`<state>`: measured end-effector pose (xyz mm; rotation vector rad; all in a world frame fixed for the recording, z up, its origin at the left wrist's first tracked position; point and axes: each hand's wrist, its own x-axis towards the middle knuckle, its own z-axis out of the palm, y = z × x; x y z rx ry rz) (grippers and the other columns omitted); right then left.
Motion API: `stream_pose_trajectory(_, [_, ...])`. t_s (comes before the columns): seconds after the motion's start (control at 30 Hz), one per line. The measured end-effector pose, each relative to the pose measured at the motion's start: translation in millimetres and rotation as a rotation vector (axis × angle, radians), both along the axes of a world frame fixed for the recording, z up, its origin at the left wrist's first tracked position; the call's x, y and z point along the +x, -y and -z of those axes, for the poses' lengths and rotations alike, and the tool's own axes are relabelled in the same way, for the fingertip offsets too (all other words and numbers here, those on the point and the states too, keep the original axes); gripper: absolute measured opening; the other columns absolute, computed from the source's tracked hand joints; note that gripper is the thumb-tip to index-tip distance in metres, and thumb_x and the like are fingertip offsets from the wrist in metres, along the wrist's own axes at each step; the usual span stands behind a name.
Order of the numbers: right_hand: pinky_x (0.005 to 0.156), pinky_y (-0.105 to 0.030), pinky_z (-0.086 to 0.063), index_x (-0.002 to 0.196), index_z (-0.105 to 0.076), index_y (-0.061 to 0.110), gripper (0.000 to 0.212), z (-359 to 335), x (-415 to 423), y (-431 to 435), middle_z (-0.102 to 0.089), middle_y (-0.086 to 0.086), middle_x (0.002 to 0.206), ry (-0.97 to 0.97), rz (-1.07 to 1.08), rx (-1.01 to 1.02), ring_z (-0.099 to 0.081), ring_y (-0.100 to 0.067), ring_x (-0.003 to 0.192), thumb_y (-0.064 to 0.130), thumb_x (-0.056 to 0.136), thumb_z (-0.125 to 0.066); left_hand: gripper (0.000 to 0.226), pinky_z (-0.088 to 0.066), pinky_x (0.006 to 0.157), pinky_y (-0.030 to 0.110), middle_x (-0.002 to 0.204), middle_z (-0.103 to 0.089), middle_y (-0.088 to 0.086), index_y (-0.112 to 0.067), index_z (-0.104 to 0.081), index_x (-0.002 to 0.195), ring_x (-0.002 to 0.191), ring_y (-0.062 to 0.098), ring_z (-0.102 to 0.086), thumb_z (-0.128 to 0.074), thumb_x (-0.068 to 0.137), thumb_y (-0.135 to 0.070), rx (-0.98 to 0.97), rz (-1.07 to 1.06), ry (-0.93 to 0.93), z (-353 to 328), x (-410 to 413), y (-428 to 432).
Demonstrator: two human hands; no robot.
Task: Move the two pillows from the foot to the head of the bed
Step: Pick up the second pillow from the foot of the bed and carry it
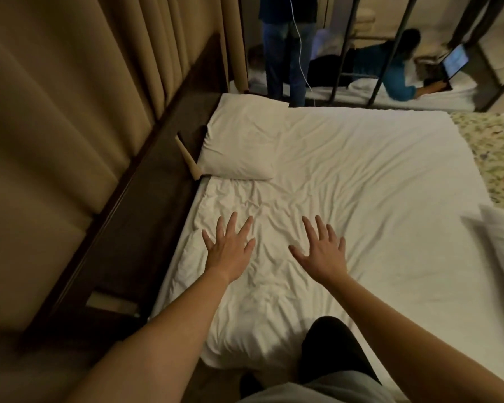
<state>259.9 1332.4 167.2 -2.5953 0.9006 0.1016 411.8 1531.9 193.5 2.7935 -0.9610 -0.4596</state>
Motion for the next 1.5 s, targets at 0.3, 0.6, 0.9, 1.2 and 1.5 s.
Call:
stream_pose_trajectory(0.3, [0.127,-0.066,-0.008,0.166,0.007,0.045,0.090,3,-49,33,0.003,0.002,0.178,-0.008,-0.028,0.007,-0.003,-0.032,0.163,0.081,0.095,-0.035,0.060,0.004,0.122,0.073,0.175,0.015,-0.007,-0.052,0.008,0.163,0.161,0.028,0.018,-0.020,0.109,-0.057,0.012,-0.012,-0.012,13,-61,37])
stream_pose_trajectory(0.6, [0.126,-0.067,-0.009,0.166,0.005,0.045,0.088,-3,-120,79,0.001,0.002,0.178,-0.023,-0.022,0.013,-0.005,-0.034,0.163,0.081,0.095,-0.035,0.061,0.002,0.123,0.073,0.174,0.014,-0.010,-0.052,0.007,0.163,0.160,0.025,0.017,-0.022,0.110,-0.057,-0.048,-0.018,-0.019,16,-132,102])
stream_pose_trajectory(0.9, [0.126,-0.068,-0.008,0.166,0.003,0.044,0.088,-17,-185,87,0.003,0.003,0.178,-0.026,0.084,0.003,-0.005,-0.034,0.163,0.081,0.096,-0.033,0.062,-0.002,0.123,0.072,0.175,0.006,-0.008,-0.048,0.004,0.165,0.161,0.026,0.010,-0.025,0.109,-0.055,-0.063,0.141,0.010,2,-170,131])
stream_pose_trajectory(1.2, [0.126,-0.067,-0.009,0.168,-0.005,0.040,0.088,-39,-242,98,-0.004,0.001,0.178,0.008,0.295,-0.020,-0.008,-0.034,0.162,0.081,0.096,-0.034,0.064,0.002,0.125,0.068,0.177,0.004,-0.006,-0.039,-0.001,0.167,0.162,0.025,0.012,-0.023,0.110,-0.057,-0.073,0.341,0.003,-2,-198,175])
stream_pose_trajectory(1.5, [0.125,-0.067,-0.011,0.167,-0.007,0.041,0.087,-38,-323,105,-0.005,0.002,0.178,-0.011,0.498,-0.037,-0.009,-0.033,0.162,0.081,0.095,-0.034,0.066,0.002,0.125,0.069,0.176,0.008,-0.006,-0.037,0.002,0.167,0.162,0.025,0.013,-0.022,0.109,-0.057,-0.050,0.484,-0.041,5,-257,209])
